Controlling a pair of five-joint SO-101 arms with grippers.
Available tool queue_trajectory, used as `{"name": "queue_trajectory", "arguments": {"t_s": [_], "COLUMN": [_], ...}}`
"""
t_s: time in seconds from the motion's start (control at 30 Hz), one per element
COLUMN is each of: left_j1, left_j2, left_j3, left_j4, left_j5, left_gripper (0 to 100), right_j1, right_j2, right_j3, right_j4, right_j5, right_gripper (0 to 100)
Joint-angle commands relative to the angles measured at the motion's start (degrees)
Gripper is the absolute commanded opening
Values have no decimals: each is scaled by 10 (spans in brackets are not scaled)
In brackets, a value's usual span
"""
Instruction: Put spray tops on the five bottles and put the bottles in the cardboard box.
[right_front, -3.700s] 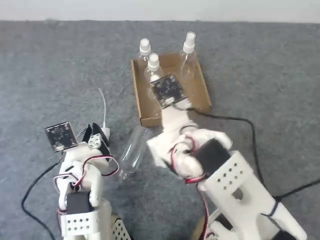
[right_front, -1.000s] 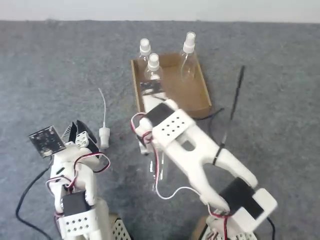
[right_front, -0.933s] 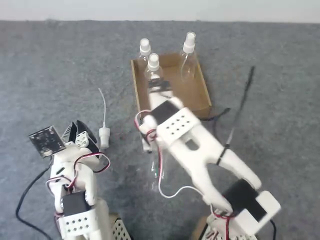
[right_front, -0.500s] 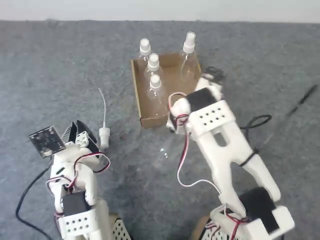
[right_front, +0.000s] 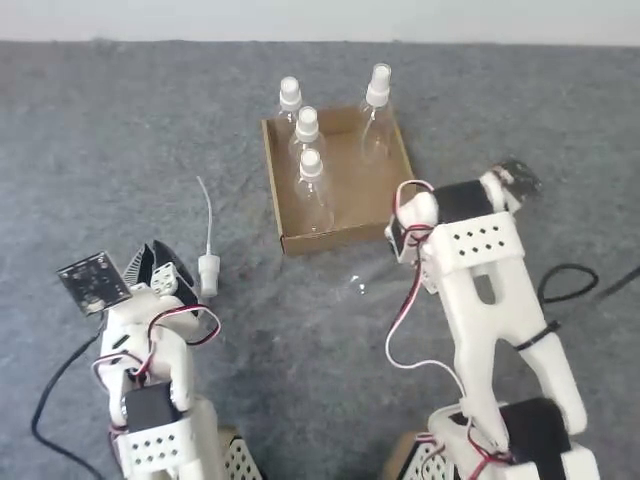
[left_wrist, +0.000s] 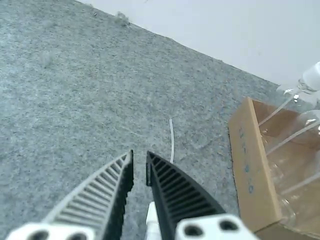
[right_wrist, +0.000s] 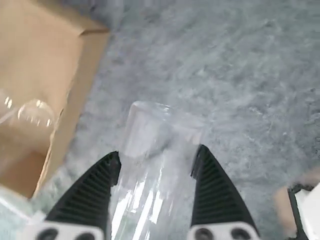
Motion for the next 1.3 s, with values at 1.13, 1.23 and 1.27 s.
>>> {"name": "queue_trajectory", "arguments": {"t_s": [1.13, 1.23, 1.27], "left_j1": [-2, -2, -2], "left_j2": [-8, -8, -8], "left_j3": [-7, -7, -7], "left_j4": [-17, -17, -17], "left_j5": [-4, -4, -4], "left_gripper": [44, 44, 44], "right_j1": [34, 35, 35], "right_j2": [-33, -35, -36], "right_j3": [133, 133, 133], "right_j4": [-131, -132, -131], "right_j5": [-50, -49, -49], "right_gripper": [288, 284, 284]}}
